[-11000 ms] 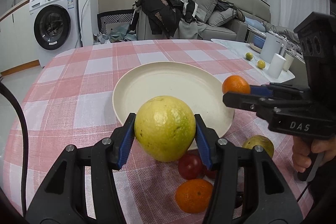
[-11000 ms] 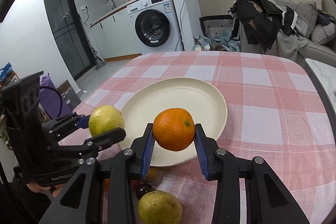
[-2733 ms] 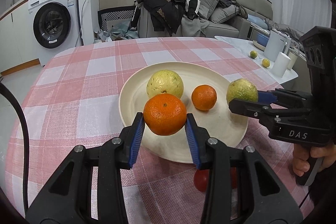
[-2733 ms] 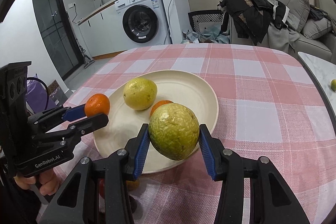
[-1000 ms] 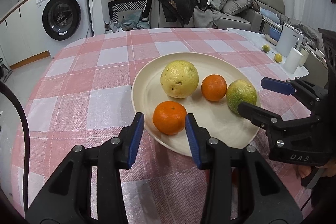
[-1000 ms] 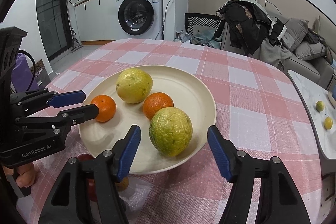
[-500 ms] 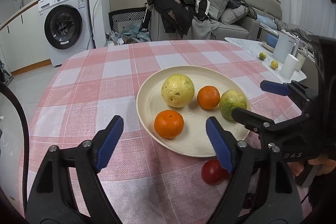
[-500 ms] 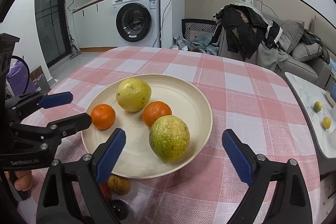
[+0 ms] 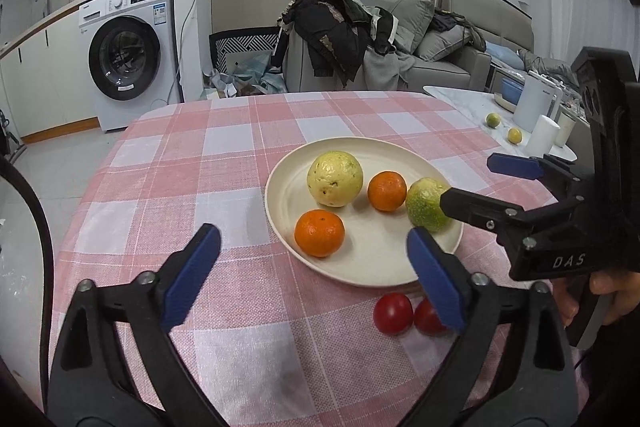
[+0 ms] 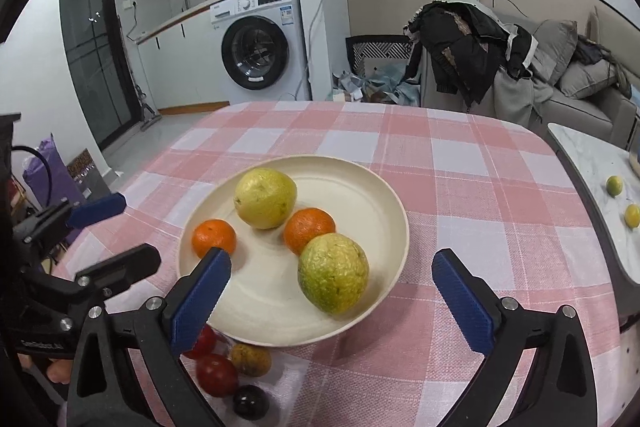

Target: Organize fruits

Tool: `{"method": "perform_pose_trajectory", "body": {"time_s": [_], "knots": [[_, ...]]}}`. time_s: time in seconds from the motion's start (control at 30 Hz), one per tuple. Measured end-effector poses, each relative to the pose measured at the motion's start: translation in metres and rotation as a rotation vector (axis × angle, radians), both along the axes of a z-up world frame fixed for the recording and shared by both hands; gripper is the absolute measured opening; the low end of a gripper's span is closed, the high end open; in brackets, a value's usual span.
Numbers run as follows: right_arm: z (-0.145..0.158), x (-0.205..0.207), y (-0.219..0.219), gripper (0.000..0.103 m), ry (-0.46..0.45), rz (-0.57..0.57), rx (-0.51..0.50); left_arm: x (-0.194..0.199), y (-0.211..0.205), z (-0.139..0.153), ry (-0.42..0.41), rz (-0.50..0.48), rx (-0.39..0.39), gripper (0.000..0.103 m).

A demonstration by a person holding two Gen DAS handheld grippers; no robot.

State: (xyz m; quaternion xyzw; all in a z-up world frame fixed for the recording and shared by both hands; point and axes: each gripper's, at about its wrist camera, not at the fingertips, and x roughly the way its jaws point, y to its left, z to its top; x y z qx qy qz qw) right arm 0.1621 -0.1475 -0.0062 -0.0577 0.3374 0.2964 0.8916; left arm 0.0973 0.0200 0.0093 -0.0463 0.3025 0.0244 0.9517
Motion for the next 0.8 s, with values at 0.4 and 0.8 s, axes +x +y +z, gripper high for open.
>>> {"method": "perform_pose_trajectory", "body": {"time_s": [0.4,0.8], "knots": [[0.009,-0.017,-0.002,0.103,0.001,0.057,-0.029,-0.054,-0.009,-0.005,0.020,-0.024,0.067,0.102],[0.000,-0.060,-0.030,0.103,0.085,0.098,-0.036,-0.073,-0.024,-0.015,0.086,-0.049,0.036,0.102]]}}
